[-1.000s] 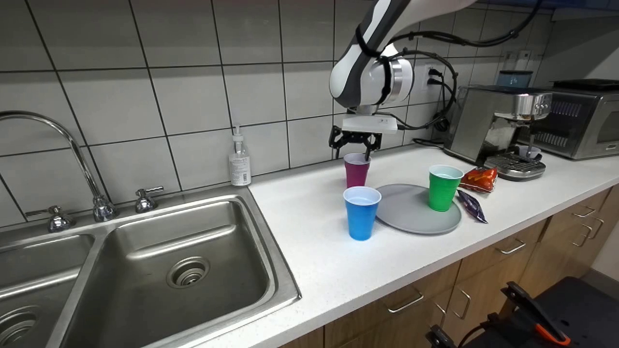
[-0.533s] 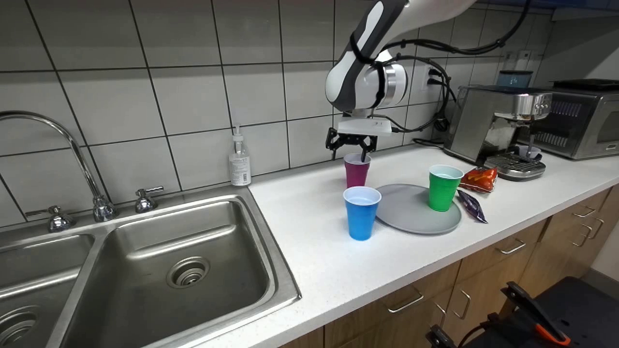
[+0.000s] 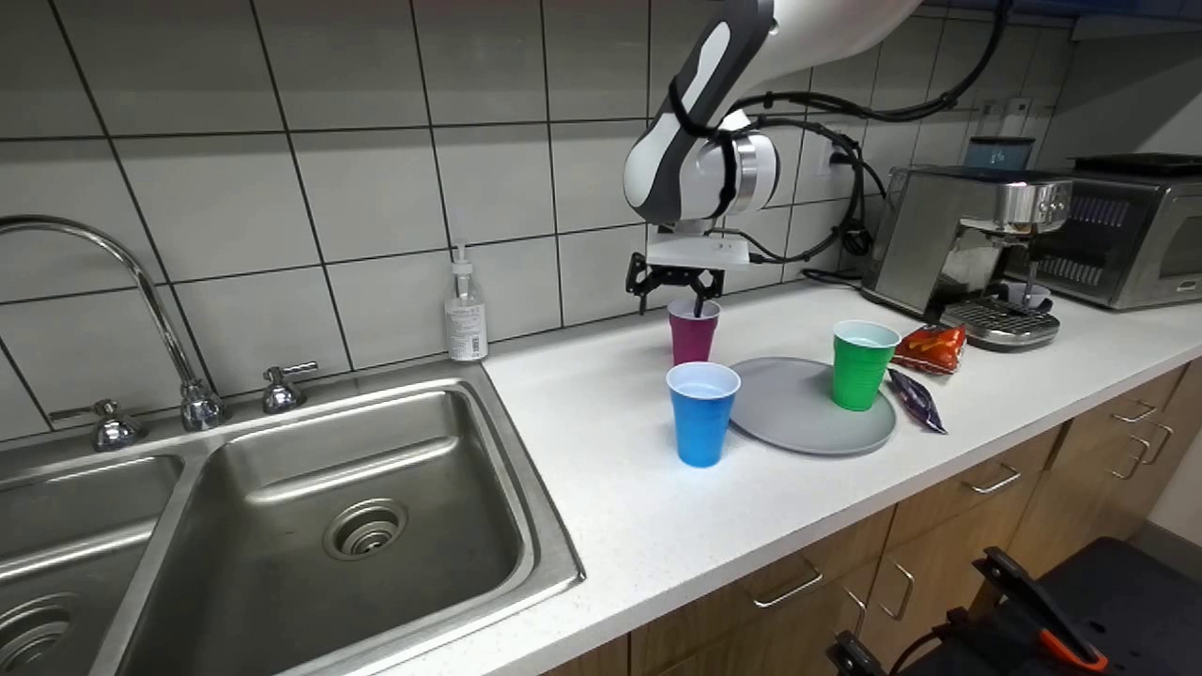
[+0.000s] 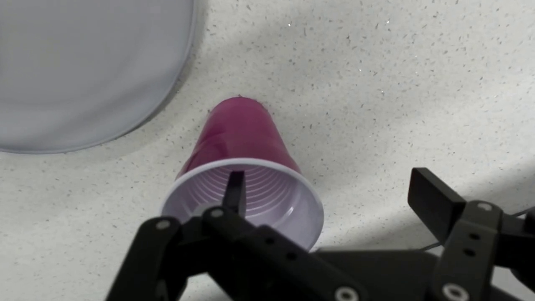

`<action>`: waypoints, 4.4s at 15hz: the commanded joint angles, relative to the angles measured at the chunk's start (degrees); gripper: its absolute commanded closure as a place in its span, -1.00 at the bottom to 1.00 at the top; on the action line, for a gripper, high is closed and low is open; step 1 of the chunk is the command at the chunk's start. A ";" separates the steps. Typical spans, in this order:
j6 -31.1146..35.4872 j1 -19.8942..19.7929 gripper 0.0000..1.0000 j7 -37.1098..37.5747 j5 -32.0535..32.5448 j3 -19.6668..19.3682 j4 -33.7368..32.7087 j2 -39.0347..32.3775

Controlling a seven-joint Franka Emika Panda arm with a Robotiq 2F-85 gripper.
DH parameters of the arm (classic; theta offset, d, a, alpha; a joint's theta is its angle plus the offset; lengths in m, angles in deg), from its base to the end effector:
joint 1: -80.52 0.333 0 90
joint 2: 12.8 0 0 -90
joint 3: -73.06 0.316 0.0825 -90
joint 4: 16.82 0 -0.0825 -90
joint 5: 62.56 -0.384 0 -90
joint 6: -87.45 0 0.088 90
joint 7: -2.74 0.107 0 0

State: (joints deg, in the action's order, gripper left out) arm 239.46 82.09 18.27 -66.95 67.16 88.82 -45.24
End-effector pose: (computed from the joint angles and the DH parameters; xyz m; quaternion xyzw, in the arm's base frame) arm 0.6668 -0.0468 0.2440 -0.9738 0.1908 -0.1231 0.0077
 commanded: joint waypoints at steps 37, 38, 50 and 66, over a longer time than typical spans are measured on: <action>-0.29 -0.15 0.97 0.21 0.41 -0.83 1.97 4.78; -0.13 -0.17 0.97 0.21 0.45 -0.88 2.78 5.56; 0.48 -0.89 0.97 0.12 1.38 -2.30 13.01 14.22; 0.02 -1.62 0.97 0.93 4.40 -4.68 18.05 15.88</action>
State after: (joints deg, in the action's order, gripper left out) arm 239.49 81.07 18.28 -64.36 62.41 105.37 -30.91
